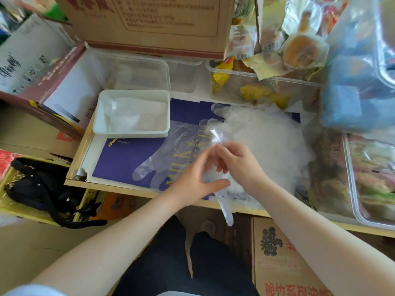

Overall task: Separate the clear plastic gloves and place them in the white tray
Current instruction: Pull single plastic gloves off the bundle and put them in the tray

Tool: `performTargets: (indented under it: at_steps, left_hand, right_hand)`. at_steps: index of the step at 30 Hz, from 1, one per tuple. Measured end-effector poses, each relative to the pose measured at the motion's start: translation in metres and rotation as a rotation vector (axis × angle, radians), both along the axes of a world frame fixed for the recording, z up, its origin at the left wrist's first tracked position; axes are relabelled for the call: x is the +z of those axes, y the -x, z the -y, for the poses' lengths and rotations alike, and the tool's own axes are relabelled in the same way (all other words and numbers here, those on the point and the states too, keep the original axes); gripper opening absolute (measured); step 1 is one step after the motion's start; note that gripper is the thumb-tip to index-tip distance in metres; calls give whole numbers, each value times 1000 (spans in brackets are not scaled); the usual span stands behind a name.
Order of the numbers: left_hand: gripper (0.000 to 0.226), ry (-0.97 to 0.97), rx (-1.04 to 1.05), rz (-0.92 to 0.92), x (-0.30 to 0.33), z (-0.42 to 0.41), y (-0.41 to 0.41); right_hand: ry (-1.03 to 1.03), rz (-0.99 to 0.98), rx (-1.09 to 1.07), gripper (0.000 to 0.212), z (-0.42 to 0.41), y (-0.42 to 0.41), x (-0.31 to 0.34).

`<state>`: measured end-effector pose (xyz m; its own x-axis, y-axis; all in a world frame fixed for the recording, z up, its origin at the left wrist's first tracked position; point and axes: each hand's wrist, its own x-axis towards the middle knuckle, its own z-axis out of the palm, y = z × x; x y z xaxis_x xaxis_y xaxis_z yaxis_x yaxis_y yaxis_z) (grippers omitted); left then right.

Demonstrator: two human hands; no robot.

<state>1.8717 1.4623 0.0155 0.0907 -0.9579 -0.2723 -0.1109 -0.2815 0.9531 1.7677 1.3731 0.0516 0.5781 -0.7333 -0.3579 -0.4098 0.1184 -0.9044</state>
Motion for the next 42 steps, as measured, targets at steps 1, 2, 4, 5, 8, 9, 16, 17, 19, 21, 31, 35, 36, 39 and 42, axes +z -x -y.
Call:
performTargets:
  at_steps: [1,2,4,5,8,9,16,17,19,21,31,35,36,39,42]
  left_hand:
    - [60,15,98,-50,1,0,-1]
    - [45,27,172,-92,2,0,-4]
    - [22,39,214,-80,8,0,-12]
    - [19,39,214,-68,10,-1,-17]
    - [27,-49,246,-71,13,-1,-46]
    - [29,-90,217,-70,13,-1,-59]
    - [30,-375,-129,-31,-6,27,-147]
    - [27,-402,-120,60,-15,33,-150]
    - [19,-416,-56,191,-33,41,-148]
    - [15,-382,18,249,-46,43,-141]
    - [53,-115,-75,1077,-82,2,-148]
    - [45,-93,-87,1059,-84,5,-150]
    - [42,-103,-82,1039,-84,5,-151]
    - [37,-150,-49,985,-81,4,-148]
    - [38,-215,-41,946,-76,4,-144]
  right_hand:
    - [-1,5,49,31,0,-1,2]
    - [-5,9,111,35,-1,-1,4]
    - [-24,33,181,44,-2,-2,6]
    - [-20,57,159,45,-1,-2,6]
    - [107,93,-42,32,11,-6,-5]
    - [153,59,-92,24,17,-9,-11]
    - [-636,59,15,57,50,-41,-54]
    - [-694,135,-14,54,52,-47,-61]
    - [-585,125,-39,24,55,-59,-73]
    - [-373,13,-76,10,58,-69,-82]
    - [679,-704,304,39,81,-108,-105]
    - [628,-810,496,65,85,-128,-99]
    - [619,-819,510,62,85,-133,-98]
    - [589,-830,490,43,86,-142,-95]
    - [601,-857,576,13,89,-144,-91]
